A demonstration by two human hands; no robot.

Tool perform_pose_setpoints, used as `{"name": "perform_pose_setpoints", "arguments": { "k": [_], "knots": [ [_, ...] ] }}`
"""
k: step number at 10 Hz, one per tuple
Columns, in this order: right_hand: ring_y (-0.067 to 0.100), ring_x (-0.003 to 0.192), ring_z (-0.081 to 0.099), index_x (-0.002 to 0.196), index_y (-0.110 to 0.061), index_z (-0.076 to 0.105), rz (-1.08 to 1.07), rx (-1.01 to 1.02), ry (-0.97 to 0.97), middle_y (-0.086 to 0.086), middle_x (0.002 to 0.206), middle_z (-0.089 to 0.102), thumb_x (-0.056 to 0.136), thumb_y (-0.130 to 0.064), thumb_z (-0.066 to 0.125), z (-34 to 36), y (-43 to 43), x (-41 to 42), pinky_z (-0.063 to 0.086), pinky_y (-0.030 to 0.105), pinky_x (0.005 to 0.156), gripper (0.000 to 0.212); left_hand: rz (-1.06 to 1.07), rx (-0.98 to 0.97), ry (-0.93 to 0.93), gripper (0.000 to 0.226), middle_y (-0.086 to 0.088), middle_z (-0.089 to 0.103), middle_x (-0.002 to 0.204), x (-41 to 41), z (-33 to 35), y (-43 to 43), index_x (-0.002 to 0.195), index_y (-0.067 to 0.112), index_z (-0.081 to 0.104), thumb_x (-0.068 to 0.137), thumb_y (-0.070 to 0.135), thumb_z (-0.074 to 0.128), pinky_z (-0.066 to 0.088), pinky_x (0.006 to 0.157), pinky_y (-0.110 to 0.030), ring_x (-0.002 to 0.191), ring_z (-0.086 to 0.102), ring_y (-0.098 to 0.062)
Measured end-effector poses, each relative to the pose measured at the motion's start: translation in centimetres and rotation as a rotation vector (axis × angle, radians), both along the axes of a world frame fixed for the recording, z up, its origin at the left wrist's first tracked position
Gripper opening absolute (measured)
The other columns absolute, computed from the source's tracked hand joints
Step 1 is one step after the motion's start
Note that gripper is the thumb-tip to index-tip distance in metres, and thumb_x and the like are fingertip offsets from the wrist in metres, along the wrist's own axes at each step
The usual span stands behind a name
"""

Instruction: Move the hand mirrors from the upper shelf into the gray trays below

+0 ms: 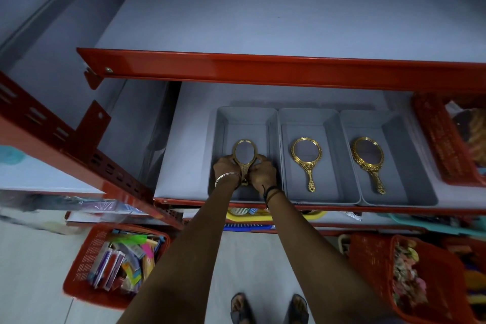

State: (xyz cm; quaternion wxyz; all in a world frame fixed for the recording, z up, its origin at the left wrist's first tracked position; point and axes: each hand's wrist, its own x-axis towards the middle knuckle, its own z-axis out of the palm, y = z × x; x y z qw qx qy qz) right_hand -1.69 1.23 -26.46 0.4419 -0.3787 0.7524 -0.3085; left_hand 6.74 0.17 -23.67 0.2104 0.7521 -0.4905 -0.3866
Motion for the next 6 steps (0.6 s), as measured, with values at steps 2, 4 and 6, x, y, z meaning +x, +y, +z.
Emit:
{"name": "perform_pose_setpoints", "arguments": {
  "k": [2, 4, 6],
  "knots": [
    [0.031, 0.111, 0.062, 0.119, -0.004, 0.060, 0.005, 0.000, -0.005, 0.018, 0.119, 0.066, 0.085, 0.001, 0.053, 0.4, 0.2, 0.0, 0.052, 0.036, 0.095, 0.035, 0.018, 0.006, 0.025, 0.032, -0.023, 0.068, 0.116, -0.1, 0.1, 0.1, 0.115, -0.004, 0.065, 0.087, -0.004, 0.049, 0.051, 0.091, -0.032, 0.109, 0.064, -0.031],
    [0.034, 0.104, 0.064, 0.115, -0.003, 0.061, 0.022, -0.038, 0.034, 0.019, 0.112, 0.069, 0.085, -0.004, 0.056, 1.4, 1.1, -0.1, 0.054, 0.036, 0.088, 0.030, -0.039, -0.060, -0.055, 0.031, -0.024, 0.067, 0.116, 0.2, 0.7, 0.8, 0.113, -0.004, 0.066, 0.088, -0.002, 0.047, 0.049, 0.093, -0.033, 0.109, 0.063, -0.036],
    [0.026, 0.106, 0.063, 0.130, -0.002, 0.052, 0.076, -0.158, 0.141, 0.015, 0.109, 0.070, 0.090, -0.003, 0.050, 4.2, 2.7, -1.3, 0.044, 0.020, 0.084, 0.040, -0.057, -0.249, -0.094, 0.033, -0.025, 0.067, 0.115, 0.5, 2.3, 2.1, 0.113, -0.004, 0.064, 0.088, -0.007, 0.043, 0.051, 0.094, -0.037, 0.107, 0.064, -0.038]
  ]
}}
